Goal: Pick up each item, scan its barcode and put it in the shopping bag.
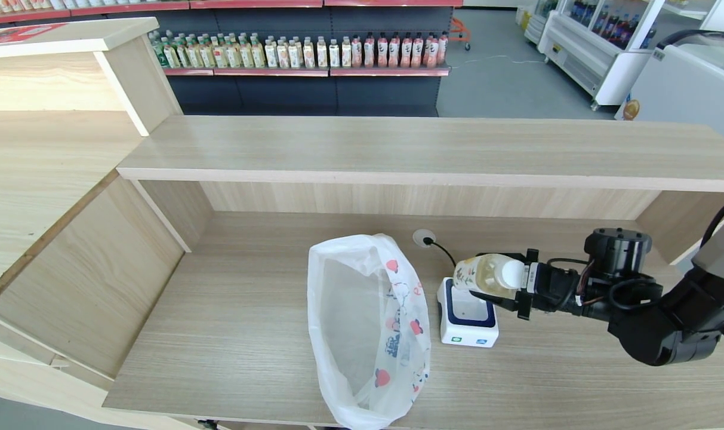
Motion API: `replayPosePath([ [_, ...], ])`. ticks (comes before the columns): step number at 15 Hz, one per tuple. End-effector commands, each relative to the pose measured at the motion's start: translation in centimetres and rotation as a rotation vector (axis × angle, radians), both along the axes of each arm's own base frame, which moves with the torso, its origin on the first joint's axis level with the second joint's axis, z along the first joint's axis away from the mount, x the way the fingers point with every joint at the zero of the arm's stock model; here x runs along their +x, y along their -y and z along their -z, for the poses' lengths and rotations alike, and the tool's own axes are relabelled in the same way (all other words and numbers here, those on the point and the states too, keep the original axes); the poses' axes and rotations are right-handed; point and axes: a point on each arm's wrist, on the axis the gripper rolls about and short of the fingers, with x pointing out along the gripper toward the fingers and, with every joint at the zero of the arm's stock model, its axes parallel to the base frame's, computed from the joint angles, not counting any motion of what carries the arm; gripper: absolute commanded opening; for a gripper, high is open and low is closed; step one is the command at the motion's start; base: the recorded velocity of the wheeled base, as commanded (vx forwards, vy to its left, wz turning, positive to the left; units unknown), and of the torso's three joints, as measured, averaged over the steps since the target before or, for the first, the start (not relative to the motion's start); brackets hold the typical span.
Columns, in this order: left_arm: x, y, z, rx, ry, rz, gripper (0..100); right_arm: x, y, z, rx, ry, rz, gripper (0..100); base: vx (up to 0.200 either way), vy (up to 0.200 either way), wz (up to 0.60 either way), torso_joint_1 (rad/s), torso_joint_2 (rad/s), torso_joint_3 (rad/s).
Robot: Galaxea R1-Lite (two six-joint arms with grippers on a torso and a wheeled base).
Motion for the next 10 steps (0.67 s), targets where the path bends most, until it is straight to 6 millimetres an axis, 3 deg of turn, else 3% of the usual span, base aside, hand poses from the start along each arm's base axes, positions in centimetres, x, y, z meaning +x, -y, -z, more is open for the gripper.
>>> replayPosePath([
  [1,0.0,0.0,0.0,0.0,0.0,0.0,100,-1.3,1.4,-4.2,0.128,-0.036,0.067,0,0.0,0.0,0.0,0.0,0.0,0.0],
  [4,0.0,0.0,0.0,0.0,0.0,0.0,100,-4.6,3.0,-10.6,0.367,-0.122,0.231,0,0.0,0.0,0.0,0.0,0.0,0.0],
  [6,0.0,0.0,0.0,0.0,0.0,0.0,100,-7.2,3.1,-11.9,0.474,-0.254,0.319,0,0.0,0.0,0.0,0.0,0.0,0.0],
  [7,0.0,0.0,0.0,0.0,0.0,0.0,100,-9.1,2.1,-12.1,0.542,-0.421,0.377,0,0.0,0.0,0.0,0.0,0.0,0.0],
  [10,0.0,0.0,0.0,0.0,0.0,0.0,100,-10.1,0.0,-12.1,0.656,-0.615,0.393,0,0.0,0.0,0.0,0.0,0.0,0.0],
])
